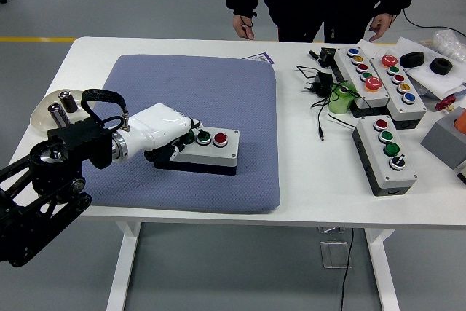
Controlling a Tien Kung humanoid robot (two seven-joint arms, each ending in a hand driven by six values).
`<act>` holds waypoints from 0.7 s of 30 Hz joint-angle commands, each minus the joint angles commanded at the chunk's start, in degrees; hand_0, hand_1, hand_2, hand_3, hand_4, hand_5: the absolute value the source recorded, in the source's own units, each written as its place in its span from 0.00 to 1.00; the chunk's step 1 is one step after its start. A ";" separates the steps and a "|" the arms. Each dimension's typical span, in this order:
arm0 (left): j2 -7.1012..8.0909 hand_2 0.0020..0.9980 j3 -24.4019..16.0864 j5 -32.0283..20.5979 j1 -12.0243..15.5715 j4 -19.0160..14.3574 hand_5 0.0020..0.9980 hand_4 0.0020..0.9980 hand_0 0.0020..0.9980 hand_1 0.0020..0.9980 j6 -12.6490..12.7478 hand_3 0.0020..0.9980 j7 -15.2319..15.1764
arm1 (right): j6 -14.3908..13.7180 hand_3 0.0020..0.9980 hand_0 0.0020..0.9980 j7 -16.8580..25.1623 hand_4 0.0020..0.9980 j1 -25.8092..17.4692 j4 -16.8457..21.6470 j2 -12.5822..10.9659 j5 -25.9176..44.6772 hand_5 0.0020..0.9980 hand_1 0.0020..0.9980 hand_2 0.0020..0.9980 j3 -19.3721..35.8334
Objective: Pick up the button,place it on the desk,press the button,press the button
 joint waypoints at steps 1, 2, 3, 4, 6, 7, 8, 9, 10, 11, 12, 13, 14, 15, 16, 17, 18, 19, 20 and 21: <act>-0.10 0.11 0.00 0.00 -0.08 0.11 0.00 0.00 0.00 0.01 -0.10 0.73 -0.02 | 0.01 0.58 0.75 0.00 0.18 0.00 0.00 -0.01 -0.03 0.14 0.71 0.72 0.03; -0.18 0.11 -0.06 0.00 -0.13 0.19 0.00 0.00 0.00 0.01 -0.09 0.73 -0.04 | 0.02 0.58 0.75 0.00 0.18 0.01 0.00 -0.01 -0.07 0.14 0.71 0.72 0.04; -0.25 0.11 -0.13 0.00 -0.20 0.26 0.00 0.00 0.00 0.01 -0.12 0.73 -0.03 | 0.02 0.58 0.75 0.00 0.18 0.02 0.00 -0.02 -0.10 0.14 0.71 0.72 0.06; -0.29 0.11 -0.16 0.00 -0.23 0.30 0.00 0.00 0.00 0.01 -0.13 0.73 -0.02 | 0.02 0.58 0.75 0.01 0.18 0.02 0.00 -0.02 -0.11 0.14 0.71 0.72 0.07; -0.30 0.11 -0.37 0.00 -0.42 0.31 0.00 0.00 0.00 0.01 0.04 0.73 -0.05 | 0.02 0.58 0.75 -0.01 0.18 0.07 0.00 -0.01 -0.10 0.13 0.71 0.72 0.05; -0.29 0.11 -0.63 0.00 -0.45 0.18 0.00 0.00 0.00 0.01 0.57 0.73 -0.13 | 0.01 0.58 0.75 0.00 0.18 0.10 0.00 -0.01 -0.06 0.13 0.71 0.72 0.04; -0.31 0.11 -0.83 0.00 -0.48 0.03 0.00 0.00 0.00 0.01 0.92 0.73 -0.20 | 0.01 0.58 0.75 0.00 0.18 0.11 0.00 -0.01 -0.03 0.13 0.71 0.72 0.04; -0.35 0.11 -1.02 0.00 -0.53 -0.14 0.00 0.00 0.00 0.01 1.26 0.73 -0.31 | 0.00 0.58 0.75 0.00 0.18 0.12 0.00 -0.01 -0.03 0.13 0.71 0.72 0.05; -0.41 0.11 -1.18 0.00 -0.59 -0.35 0.00 0.00 0.00 0.01 1.59 0.73 -0.47 | 0.01 0.58 0.75 0.00 0.18 0.13 0.00 -0.01 -0.05 0.13 0.71 0.72 0.06; -0.47 0.11 -1.28 0.00 -0.64 -0.53 0.00 0.00 0.00 0.01 1.85 0.73 -0.63 | 0.02 0.58 0.75 -0.01 0.18 0.14 0.00 -0.02 -0.08 0.13 0.71 0.72 0.07; -0.57 0.11 -1.19 0.00 -0.78 -1.10 0.00 0.00 0.00 0.01 2.17 0.73 -0.96 | 0.02 0.58 0.75 -0.02 0.18 0.15 0.00 -0.02 -0.17 0.13 0.70 0.72 0.14; -0.66 0.11 -1.01 0.00 -0.89 -1.50 0.00 0.00 0.00 0.01 2.34 0.73 -1.18 | 0.03 0.58 0.75 -0.01 0.18 0.15 0.00 -0.03 -0.13 0.13 0.70 0.72 0.12; -0.74 0.11 -0.84 0.00 -0.97 -1.79 0.00 0.00 0.00 0.01 2.43 0.73 -1.32 | 0.04 0.58 0.75 -0.02 0.18 0.14 0.00 -0.03 -0.11 0.13 0.70 0.72 0.11; -0.84 0.11 -0.67 0.00 -1.04 -2.01 0.00 0.00 0.00 0.01 2.47 0.73 -1.43 | 0.04 0.58 0.75 -0.02 0.18 0.13 0.00 -0.03 -0.13 0.13 0.70 0.72 0.11; -1.05 0.11 -0.40 0.00 -1.16 -2.29 0.00 0.00 0.00 0.01 2.48 0.73 -1.50 | 0.05 0.58 0.75 -0.03 0.18 0.13 0.00 -0.03 -0.22 0.13 0.70 0.72 0.12; -1.28 0.11 -0.17 0.00 -1.28 -2.38 0.00 0.00 0.00 0.01 2.46 0.73 -1.48 | 0.05 0.58 0.75 -0.04 0.18 0.13 0.00 -0.01 -0.27 0.13 0.70 0.72 0.14; -1.46 0.10 0.01 0.00 -1.37 -2.38 0.00 0.00 0.00 0.01 2.44 0.73 -1.45 | 0.05 0.58 0.75 -0.05 0.18 0.12 0.00 0.00 -0.27 0.13 0.70 0.72 0.14; -1.62 0.10 0.18 0.00 -1.48 -2.32 0.00 0.00 0.00 0.01 2.40 0.73 -1.41 | 0.04 0.58 0.75 -0.05 0.18 0.11 0.00 0.01 -0.23 0.13 0.70 0.72 0.10; -1.70 0.10 0.29 0.00 -1.54 -2.25 0.00 0.00 0.00 0.01 2.38 0.73 -1.38 | 0.04 0.58 0.75 -0.05 0.18 0.10 0.00 0.01 -0.19 0.13 0.70 0.72 0.06; -1.77 0.10 0.41 0.00 -1.60 -2.17 0.00 0.00 0.00 0.01 2.36 0.73 -1.35 | 0.04 0.58 0.75 -0.05 0.18 0.08 0.00 0.01 -0.15 0.13 0.70 0.72 0.01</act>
